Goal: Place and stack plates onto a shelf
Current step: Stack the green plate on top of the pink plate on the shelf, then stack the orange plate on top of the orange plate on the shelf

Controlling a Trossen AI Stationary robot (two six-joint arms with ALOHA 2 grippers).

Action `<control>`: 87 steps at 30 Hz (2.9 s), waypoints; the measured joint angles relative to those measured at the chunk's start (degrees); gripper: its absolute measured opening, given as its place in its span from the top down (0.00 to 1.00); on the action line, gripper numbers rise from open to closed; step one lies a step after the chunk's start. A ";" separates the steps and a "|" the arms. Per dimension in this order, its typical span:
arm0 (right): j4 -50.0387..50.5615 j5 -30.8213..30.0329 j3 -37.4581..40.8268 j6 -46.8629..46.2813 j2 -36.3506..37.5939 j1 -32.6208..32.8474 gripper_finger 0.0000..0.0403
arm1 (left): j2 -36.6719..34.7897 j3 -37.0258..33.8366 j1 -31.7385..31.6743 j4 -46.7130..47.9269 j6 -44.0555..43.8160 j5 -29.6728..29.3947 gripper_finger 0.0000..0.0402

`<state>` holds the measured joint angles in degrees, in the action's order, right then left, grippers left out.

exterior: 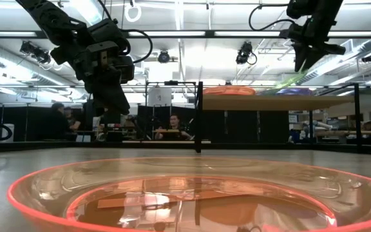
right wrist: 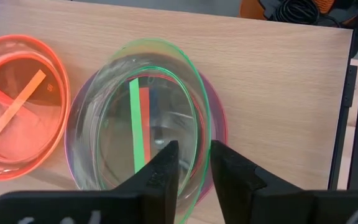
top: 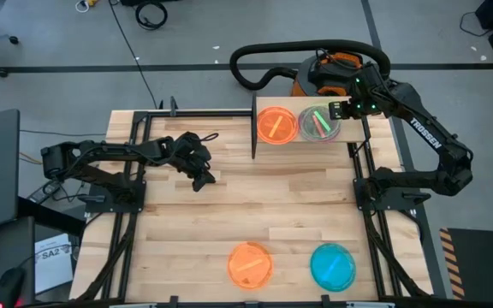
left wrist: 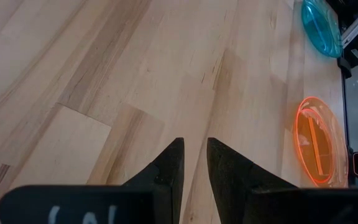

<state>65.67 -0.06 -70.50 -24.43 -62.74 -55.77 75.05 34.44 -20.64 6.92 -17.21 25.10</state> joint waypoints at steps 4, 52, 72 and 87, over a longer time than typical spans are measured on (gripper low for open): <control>0.00 -0.10 0.00 0.08 0.00 0.00 0.71 | 0.00 0.00 0.00 0.00 0.00 0.00 0.81; -0.18 0.25 0.02 -12.33 0.59 29.69 0.58 | 0.00 0.00 18.50 -4.86 -14.17 -6.60 0.81; -18.89 -3.49 0.02 -13.06 -3.55 51.62 0.58 | 0.00 0.02 32.11 -7.71 -30.32 -18.03 0.81; -25.45 -2.39 0.02 -13.50 -15.39 60.44 0.58 | 0.00 0.02 40.93 -10.85 -42.58 -29.07 0.81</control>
<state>40.22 -2.45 -70.48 -37.93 -78.13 4.67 75.05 34.46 20.29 -3.94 -59.79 -3.96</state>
